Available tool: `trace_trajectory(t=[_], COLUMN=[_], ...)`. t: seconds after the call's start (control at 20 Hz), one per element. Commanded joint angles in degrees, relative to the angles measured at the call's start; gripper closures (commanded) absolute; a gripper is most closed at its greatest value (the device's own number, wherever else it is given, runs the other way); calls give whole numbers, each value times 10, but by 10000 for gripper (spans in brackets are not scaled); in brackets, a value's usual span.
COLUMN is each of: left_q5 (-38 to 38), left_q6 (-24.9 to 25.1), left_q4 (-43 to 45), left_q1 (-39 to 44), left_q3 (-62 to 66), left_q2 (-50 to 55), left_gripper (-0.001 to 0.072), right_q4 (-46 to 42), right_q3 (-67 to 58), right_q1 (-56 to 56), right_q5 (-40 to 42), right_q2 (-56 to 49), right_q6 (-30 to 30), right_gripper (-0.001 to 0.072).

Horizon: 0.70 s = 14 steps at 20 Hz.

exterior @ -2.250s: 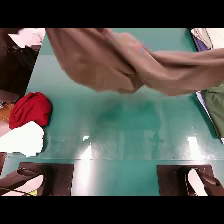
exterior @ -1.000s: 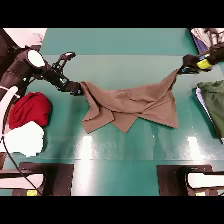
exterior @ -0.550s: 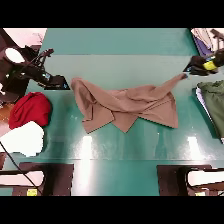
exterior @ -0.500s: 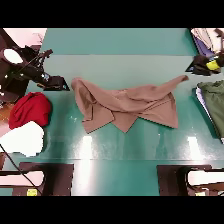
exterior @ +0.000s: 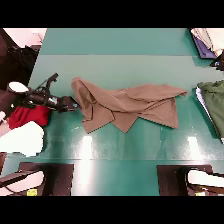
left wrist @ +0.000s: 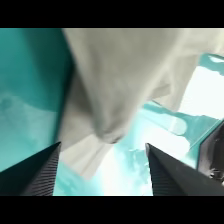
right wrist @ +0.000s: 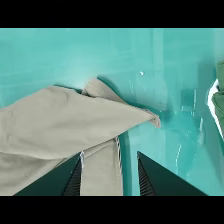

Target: Fold the shirts.

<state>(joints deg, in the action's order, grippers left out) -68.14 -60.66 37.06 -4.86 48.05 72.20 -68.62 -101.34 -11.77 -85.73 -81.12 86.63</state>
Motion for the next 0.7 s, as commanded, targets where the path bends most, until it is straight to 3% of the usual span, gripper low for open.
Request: trace_trajectory(t=[0.0,0.15,0.25,0.35,0.4,0.5,0.65], left_q5=[92,168,179,193,195,186,129], left_q6=[26,19,5,-16,-30,-66,-91], left_q4=[-47,-44,-40,-27,-3,54,144], left_q1=[48,108,114,114,114,114,114], left_q3=[-65,-66,-65,-61,-51,-20,52], left_q2=[-28,-27,-28,-28,-28,-28,-28], left_gripper=[86,101,464,524,674,674,674], right_q4=[0,0,-4,-5,-5,-4,-4], right_q3=[0,0,0,0,0,30,189], right_q1=[0,6,5,-8,-13,-28,-63], right_q5=[-5,-20,-39,-76,-95,-101,-47], right_q2=[9,9,9,9,9,25,95], right_q6=[-2,-2,-2,-9,-14,-15,-17], right_gripper=[309,309,309,310,328,331,331])
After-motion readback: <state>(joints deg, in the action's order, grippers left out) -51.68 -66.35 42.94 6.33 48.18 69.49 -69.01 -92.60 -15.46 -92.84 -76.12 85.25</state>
